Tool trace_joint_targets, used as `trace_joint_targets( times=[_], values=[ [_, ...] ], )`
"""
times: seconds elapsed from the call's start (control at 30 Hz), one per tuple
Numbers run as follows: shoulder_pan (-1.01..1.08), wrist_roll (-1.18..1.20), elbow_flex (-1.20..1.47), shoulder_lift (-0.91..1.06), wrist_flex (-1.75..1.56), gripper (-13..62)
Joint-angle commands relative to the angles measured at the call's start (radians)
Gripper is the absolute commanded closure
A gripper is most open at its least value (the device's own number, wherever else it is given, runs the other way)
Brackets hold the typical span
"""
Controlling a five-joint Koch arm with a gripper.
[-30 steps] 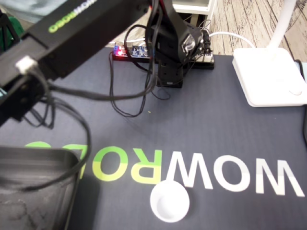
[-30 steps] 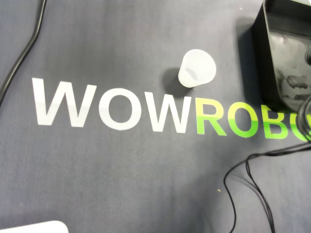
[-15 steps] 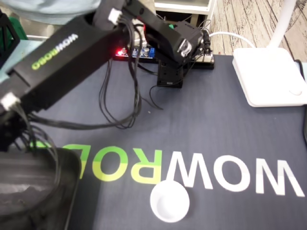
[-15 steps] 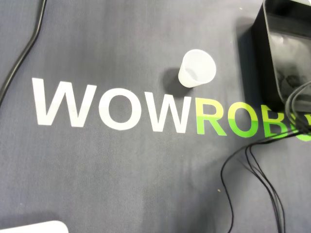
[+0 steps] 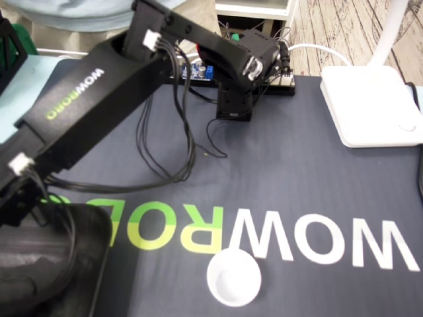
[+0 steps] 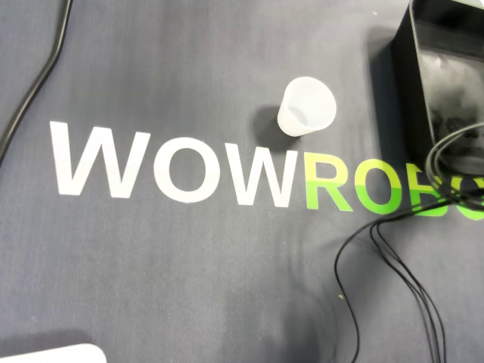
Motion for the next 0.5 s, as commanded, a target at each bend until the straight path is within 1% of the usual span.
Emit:
trace_joint_targets(
  times=[0.0, 0.13, 0.2, 0.3, 0.37, 0.4, 0.43, 0.47],
  values=[
    [0.0, 0.026, -0.103, 0.023, -0.089, 44.4],
    [-0.003, -0.021, -0.101, 0.028, -0.103, 44.5],
    [-0.015, -0.133, -0.103, 0.057, -0.107, 44.4],
    [-0.048, -0.377, -0.103, 0.117, -0.137, 44.4],
    [-0.072, -0.571, -0.103, 0.155, -0.147, 44.3],
    [-0.11, -0.871, -0.103, 0.232, -0.16, 44.3],
    [-0.14, -1.062, -0.087, 0.298, -0.158, 44.3],
    [-0.163, -1.189, -0.063, 0.342, -0.155, 44.3]
  ],
)
